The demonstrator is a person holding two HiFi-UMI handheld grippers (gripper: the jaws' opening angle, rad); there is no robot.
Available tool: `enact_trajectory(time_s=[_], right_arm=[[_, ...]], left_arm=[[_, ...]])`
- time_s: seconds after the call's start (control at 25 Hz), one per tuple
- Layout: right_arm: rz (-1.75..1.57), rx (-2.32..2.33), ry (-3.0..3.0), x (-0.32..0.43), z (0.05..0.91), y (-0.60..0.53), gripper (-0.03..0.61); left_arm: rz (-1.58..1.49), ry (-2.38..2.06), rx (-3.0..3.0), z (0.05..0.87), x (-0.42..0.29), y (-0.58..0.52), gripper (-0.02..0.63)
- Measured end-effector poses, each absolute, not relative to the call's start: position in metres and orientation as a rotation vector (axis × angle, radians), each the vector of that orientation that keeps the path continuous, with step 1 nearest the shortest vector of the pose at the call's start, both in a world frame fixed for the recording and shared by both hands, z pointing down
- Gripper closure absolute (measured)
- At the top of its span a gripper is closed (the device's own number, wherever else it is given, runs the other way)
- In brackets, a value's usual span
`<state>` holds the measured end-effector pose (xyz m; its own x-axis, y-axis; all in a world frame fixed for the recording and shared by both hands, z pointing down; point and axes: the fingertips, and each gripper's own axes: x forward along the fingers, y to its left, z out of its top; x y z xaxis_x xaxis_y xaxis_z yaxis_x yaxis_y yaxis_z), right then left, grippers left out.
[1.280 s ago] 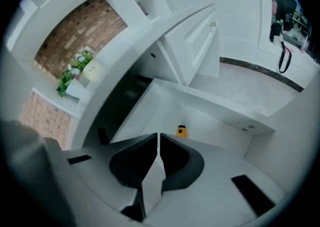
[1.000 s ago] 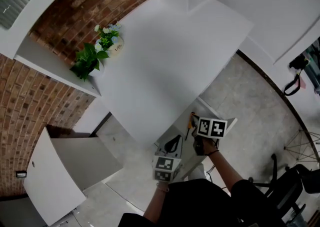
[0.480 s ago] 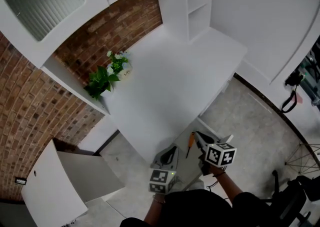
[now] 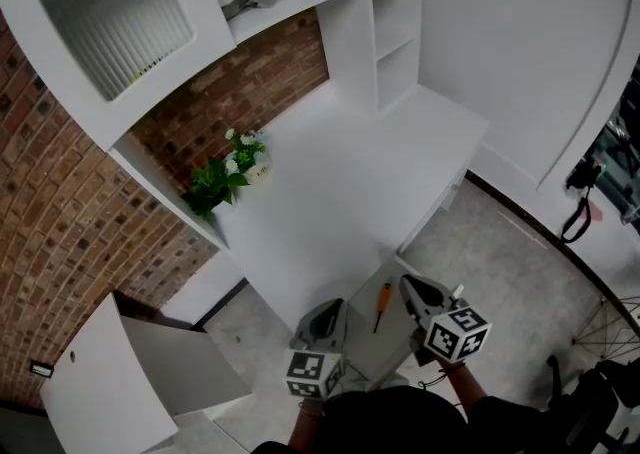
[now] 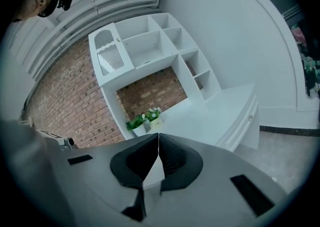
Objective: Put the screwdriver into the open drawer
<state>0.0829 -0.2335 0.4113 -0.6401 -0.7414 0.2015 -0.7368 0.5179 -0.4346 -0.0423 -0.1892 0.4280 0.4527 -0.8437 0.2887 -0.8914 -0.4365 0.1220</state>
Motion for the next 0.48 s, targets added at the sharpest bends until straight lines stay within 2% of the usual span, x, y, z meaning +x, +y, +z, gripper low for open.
enact_trajectory(time_s=[0.48], right_arm=[[-0.490, -1.334, 2.738, 0.110, 0.360, -0.223, 0.561]], left_arm=[[0.141, -1.658, 2.493, 0.374, -0.077, -0.184, 0.605]])
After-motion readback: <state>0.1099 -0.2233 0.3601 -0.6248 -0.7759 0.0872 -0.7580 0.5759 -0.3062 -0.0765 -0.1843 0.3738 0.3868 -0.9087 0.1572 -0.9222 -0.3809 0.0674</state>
